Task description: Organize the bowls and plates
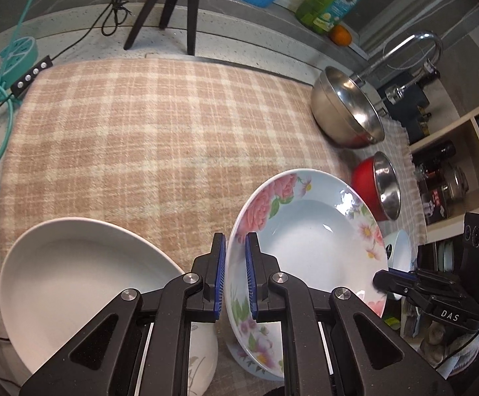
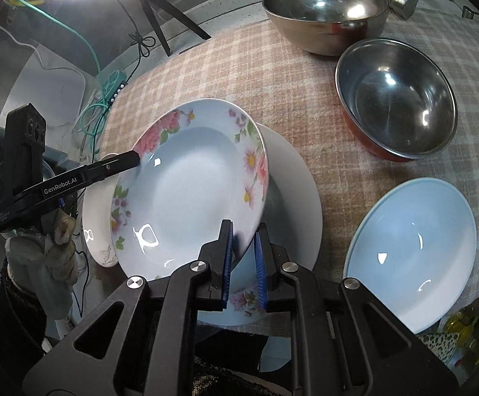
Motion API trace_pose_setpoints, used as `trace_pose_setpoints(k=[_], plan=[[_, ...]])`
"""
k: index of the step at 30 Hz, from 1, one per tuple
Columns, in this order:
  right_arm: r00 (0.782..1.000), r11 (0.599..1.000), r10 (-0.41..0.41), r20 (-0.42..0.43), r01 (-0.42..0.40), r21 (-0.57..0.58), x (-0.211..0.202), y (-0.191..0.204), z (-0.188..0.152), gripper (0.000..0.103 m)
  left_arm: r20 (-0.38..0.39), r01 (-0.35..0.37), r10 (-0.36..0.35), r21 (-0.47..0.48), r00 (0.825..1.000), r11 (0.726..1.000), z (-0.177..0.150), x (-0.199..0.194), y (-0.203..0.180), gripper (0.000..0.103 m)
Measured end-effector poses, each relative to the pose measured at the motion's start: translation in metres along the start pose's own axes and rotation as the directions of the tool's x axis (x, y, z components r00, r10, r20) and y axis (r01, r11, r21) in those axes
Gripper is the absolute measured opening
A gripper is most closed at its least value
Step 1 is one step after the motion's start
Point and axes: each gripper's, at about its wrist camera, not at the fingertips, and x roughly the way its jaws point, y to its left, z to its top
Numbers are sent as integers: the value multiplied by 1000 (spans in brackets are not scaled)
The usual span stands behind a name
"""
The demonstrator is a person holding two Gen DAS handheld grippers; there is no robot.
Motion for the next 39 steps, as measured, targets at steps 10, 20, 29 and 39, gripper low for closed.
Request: trace_pose_setpoints(k=[10,20,29,39], plan=[[999,999,-39,-29,39,-8,4,-8,-17,16,-21,-34,36,91,999,995,-8,6,-19,10],[996,998,-67,-54,66,-14,12,-12,-26,17,-34,-75,81,137,996,988,-16,14,-25,11],[993,994,-107,-55,106,-27,18,-11,-26,19,-19,-124,130,181,991,976,-20,19,-33,11],[993,993,-113,-42,111,-29,12,-10,-24,29,2,-126,128,181,992,975,-15,13,-36,11]])
